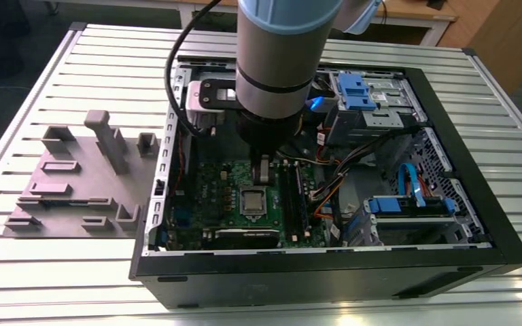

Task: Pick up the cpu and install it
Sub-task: 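Install the first cpu locking lever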

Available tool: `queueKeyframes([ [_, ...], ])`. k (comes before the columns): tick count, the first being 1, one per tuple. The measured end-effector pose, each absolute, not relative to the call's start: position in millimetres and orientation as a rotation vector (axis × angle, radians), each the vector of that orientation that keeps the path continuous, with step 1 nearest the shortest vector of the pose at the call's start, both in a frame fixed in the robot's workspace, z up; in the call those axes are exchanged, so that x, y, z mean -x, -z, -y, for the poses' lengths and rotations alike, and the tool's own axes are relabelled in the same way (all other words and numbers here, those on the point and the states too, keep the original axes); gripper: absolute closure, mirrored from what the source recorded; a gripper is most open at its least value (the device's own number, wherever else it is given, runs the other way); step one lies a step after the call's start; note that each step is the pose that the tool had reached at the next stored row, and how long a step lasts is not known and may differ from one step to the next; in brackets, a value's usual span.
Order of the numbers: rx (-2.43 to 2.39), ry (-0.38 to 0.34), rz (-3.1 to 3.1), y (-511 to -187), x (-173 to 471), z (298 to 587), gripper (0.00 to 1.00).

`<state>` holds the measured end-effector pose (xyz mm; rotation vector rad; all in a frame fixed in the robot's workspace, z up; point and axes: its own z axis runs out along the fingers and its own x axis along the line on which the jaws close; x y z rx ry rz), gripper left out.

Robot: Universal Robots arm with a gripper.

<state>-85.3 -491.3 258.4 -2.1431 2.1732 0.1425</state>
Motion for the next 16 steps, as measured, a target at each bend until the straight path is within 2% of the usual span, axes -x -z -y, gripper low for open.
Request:
queueKeyframes([
  [5, 2.123, -0.144, -2.189, -267.6, 85.3, 491.3, 0.9],
  [9, 2.084, -0.193, -2.177, -267.5, 85.3, 491.2, 0.9],
  [16, 2.028, -0.194, -2.22, -263.8, 84.9, 489.0, 0.9],
])
